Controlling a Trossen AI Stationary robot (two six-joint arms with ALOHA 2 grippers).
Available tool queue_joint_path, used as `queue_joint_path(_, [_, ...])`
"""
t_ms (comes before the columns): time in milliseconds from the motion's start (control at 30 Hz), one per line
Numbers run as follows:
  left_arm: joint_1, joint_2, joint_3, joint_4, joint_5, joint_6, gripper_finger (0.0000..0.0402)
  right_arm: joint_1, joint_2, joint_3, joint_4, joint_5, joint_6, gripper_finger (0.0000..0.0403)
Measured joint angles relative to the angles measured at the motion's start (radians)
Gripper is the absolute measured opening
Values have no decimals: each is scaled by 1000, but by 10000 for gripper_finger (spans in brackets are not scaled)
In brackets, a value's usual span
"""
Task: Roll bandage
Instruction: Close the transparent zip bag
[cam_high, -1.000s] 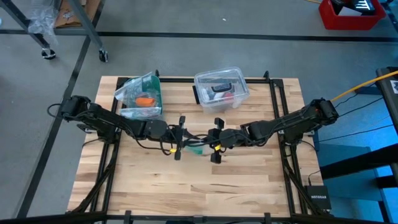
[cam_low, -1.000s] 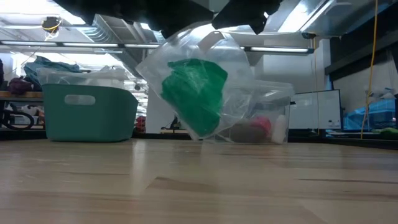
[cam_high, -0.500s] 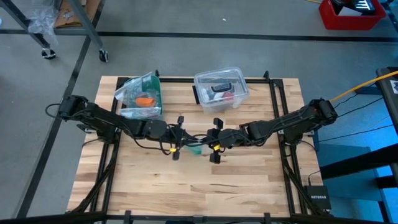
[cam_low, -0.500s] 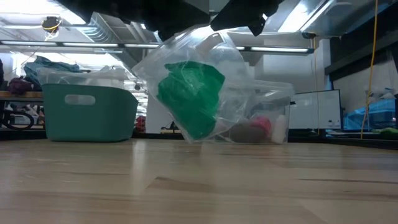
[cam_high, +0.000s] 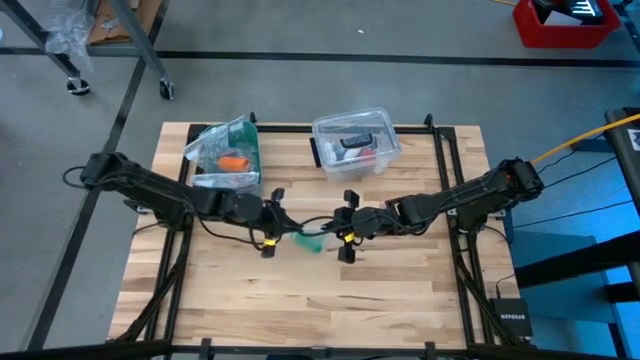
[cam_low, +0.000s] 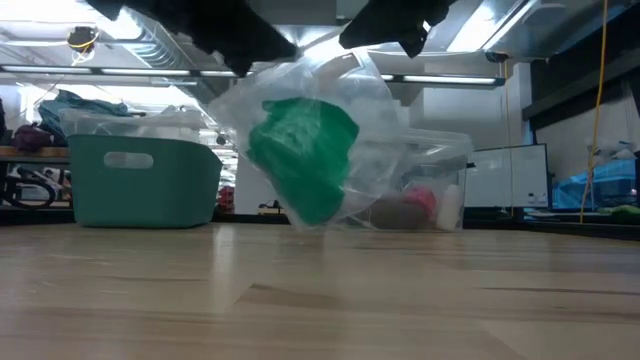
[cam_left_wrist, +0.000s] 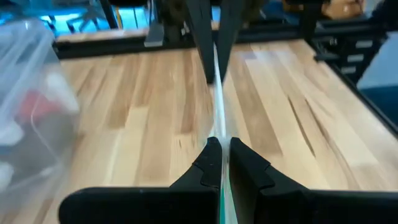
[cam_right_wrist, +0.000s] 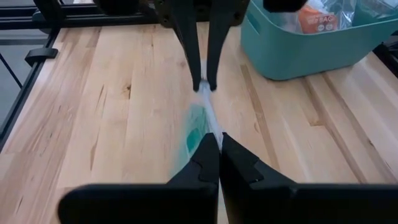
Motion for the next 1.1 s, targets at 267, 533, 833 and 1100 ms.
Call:
queue_joint_path(267, [-13, -127, -2, -230, 1, -40, 2, 0, -2, 1, 3, 2, 0, 5])
queue_joint_path(533, [-14, -221, -3, -379, 4, -70, 3, 0, -2, 1, 5, 3, 0, 5])
queue_joint_path(833, [-26, -253, -3, -449, 4, -82, 12, 1, -3, 1, 1, 3, 0, 5])
queue_joint_path(1100, [-25, -253, -5, -301, -1, -98, 18, 1, -3, 1, 1, 3, 0, 5])
